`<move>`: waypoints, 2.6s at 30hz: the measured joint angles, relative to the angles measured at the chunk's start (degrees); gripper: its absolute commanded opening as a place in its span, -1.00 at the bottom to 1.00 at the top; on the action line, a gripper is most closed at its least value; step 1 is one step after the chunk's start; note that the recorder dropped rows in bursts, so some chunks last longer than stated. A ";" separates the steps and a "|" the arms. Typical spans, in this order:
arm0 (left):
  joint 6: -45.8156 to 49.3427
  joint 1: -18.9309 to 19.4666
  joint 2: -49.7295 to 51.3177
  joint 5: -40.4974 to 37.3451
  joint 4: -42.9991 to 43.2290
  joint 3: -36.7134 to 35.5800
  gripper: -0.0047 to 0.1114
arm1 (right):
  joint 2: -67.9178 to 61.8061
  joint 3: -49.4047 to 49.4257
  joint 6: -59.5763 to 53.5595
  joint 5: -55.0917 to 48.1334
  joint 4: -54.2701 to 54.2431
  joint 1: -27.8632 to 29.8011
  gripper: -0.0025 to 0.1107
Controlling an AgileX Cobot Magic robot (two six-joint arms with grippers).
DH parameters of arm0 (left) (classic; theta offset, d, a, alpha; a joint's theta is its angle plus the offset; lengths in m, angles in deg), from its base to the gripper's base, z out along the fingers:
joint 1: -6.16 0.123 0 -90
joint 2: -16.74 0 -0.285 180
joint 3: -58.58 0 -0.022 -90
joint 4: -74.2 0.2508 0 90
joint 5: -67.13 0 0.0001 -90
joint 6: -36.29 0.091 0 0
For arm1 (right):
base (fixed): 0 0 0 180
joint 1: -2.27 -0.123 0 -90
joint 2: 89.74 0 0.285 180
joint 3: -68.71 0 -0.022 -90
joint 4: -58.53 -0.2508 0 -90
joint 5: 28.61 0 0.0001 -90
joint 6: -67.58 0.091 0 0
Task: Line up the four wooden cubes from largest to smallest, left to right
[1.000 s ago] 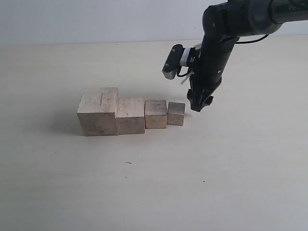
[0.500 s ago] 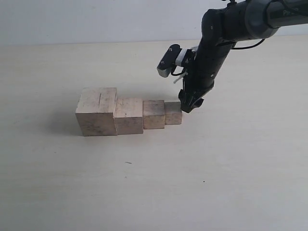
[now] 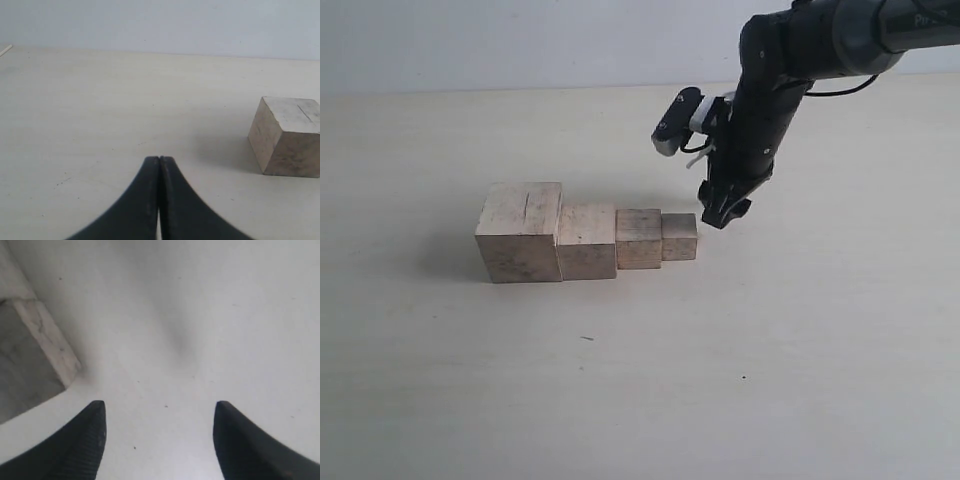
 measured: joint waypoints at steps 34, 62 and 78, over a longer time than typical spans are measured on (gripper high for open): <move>0.00 0.00 0.00 0.00 0.00 0.00 -0.92 | 46.49 32.68 28.54 18.83 -19.73 -0.22 -0.96; 0.00 0.00 0.00 0.00 0.00 0.00 -0.92 | 66.22 36.60 28.77 10.55 -21.24 -0.22 -0.96; 0.00 0.00 0.00 0.00 0.00 0.00 -0.92 | 85.68 39.17 28.77 16.47 -16.33 10.12 -0.96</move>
